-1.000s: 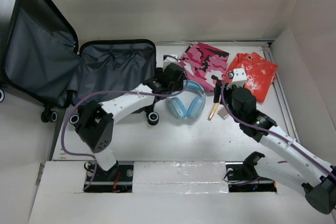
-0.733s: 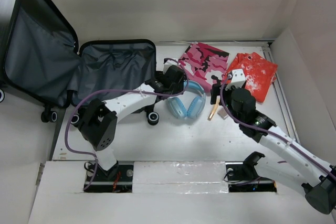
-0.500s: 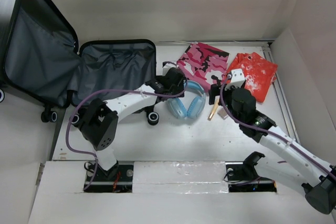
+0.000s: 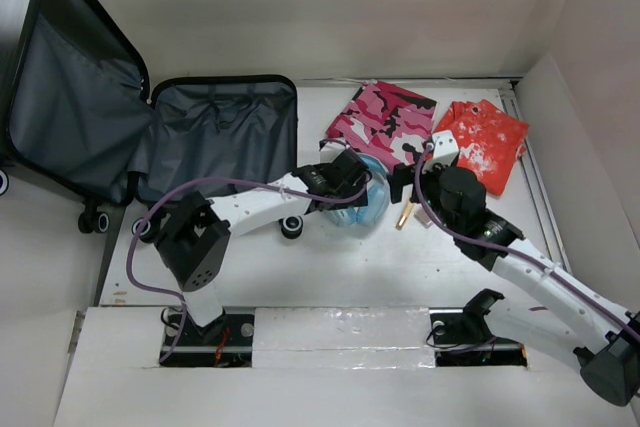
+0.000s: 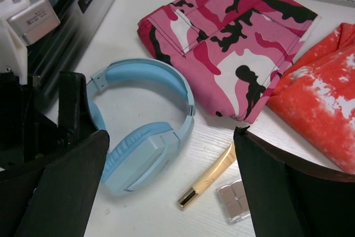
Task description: Pack the luggage
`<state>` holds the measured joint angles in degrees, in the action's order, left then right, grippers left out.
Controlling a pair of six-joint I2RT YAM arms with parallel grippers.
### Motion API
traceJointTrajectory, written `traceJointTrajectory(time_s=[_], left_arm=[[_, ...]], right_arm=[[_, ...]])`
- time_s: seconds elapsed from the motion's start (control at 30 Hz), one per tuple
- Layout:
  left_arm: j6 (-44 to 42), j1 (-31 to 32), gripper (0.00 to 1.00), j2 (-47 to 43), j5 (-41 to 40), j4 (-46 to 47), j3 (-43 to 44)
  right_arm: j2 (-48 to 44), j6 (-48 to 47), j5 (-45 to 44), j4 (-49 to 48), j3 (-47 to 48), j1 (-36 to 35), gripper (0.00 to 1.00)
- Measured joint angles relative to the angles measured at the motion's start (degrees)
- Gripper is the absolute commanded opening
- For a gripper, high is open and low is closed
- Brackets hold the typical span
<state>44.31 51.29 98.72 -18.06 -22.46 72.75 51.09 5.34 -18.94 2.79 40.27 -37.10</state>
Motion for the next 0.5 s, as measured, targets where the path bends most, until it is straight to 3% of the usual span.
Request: traceJointTrajectory(time_s=[0.43, 0.5], left_arm=[[6.43, 0.72, 0.87, 4.04, -7.78, -0.98, -1.53], [7.08, 0.74, 0.80, 5.60, -8.61, -0.48, -1.53]], right_arm=[[-3.17, -0.20, 2.89, -0.44, -1.03, 0.00, 1.00], [-3.30, -0.20, 3.15, -0.46, -1.03, 0.00, 1.00]])
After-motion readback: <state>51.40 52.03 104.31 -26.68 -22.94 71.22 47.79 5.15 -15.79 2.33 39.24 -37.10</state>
